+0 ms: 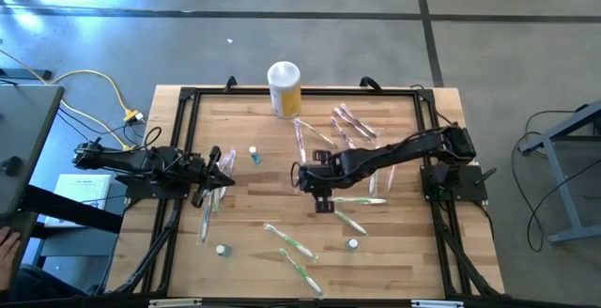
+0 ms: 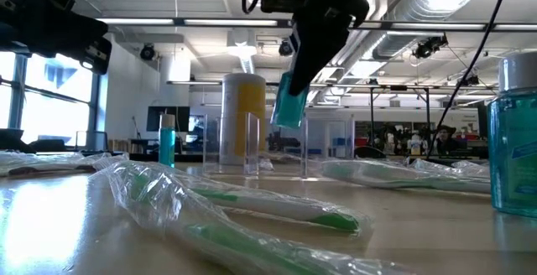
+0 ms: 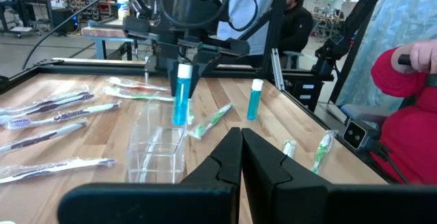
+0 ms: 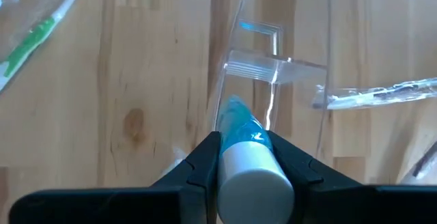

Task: Pick & Place toothbrushing station
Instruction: Put the mouthwash bottle into the transparent organizer

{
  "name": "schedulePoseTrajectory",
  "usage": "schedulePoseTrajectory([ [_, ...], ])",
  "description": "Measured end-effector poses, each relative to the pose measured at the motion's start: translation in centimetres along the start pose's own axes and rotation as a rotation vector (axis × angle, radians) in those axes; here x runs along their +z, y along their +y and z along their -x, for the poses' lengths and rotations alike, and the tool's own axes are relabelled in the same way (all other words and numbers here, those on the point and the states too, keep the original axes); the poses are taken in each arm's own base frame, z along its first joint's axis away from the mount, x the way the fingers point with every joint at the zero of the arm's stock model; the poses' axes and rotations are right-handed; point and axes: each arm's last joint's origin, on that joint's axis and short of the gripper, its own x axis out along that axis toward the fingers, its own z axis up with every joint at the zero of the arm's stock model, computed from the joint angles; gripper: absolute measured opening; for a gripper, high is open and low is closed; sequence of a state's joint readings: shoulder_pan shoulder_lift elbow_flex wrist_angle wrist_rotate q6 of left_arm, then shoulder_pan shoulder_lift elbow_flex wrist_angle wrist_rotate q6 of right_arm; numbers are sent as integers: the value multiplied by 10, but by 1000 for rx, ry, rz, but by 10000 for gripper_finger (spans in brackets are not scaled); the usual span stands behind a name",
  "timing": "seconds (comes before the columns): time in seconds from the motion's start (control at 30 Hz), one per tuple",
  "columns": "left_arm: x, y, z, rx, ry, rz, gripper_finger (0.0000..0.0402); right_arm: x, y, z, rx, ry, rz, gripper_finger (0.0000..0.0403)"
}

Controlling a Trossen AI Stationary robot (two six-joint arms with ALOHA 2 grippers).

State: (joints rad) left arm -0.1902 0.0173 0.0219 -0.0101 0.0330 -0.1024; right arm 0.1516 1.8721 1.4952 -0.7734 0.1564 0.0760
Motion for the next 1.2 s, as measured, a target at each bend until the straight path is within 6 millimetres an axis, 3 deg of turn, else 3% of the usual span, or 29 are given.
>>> schedulePoseTrajectory([
  [0.67, 0, 0, 0, 0, 0, 0, 3, 3, -9, -3, -32, -25, -6, 82],
  [0.97, 0, 0, 0, -2, 1, 0, 3, 0, -4, -40, -26, 47, 40, 82],
  [1.2, 0, 0, 0, -2, 1, 0, 3, -1, -7, -51, -16, 71, 28, 83],
])
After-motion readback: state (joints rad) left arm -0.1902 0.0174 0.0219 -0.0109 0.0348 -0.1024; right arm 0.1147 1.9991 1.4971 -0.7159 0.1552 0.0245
